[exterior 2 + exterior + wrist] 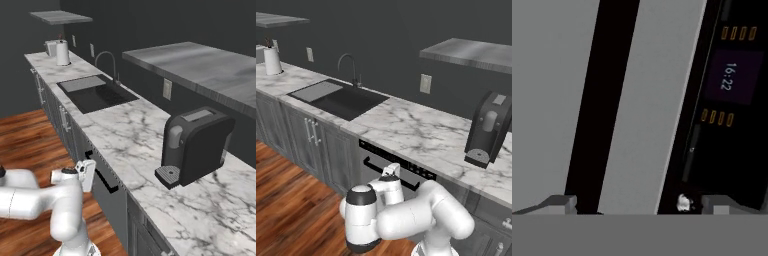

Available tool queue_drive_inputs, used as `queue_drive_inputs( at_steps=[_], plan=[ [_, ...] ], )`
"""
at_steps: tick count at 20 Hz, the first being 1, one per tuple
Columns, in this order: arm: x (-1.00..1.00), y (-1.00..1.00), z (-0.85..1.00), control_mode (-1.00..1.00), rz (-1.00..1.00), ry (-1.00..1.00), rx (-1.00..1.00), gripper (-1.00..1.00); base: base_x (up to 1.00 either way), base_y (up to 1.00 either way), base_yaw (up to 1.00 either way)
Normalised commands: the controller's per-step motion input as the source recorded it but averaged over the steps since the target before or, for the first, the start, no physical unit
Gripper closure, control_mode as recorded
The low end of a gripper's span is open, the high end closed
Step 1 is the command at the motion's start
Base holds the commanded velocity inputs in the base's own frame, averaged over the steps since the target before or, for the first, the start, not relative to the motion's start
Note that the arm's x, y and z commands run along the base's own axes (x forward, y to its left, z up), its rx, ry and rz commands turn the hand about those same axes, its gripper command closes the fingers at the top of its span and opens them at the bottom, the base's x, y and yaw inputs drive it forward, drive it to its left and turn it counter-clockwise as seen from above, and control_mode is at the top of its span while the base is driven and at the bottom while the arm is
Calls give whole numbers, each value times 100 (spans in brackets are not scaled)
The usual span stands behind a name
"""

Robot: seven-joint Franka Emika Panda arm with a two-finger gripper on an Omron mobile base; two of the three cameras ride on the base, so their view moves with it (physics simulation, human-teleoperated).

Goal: Open the dishwasher door and pull out the top rack.

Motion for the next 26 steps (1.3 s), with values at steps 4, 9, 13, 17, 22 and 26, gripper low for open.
queue_drive_inputs(
  at_steps=[4, 9, 13, 17, 22, 26],
  plan=[
    [26, 0, -42, -100, -2, 0, -7, -100, 0, 0, 0],
    [26, 8, -40, -100, -2, 0, -6, -100, 0, 0, 0],
    [33, 8, -41, -100, -2, 0, -6, -100, 0, 0, 0],
    [39, 3, -40, -100, -2, 0, -8, -100, 0, 0, 0],
    [43, 0, -35, -100, -3, -3, -10, -100, 0, 0, 0],
    [36, 0, -29, -100, -4, -1, -8, 100, 0, 0, 0]
  ],
)
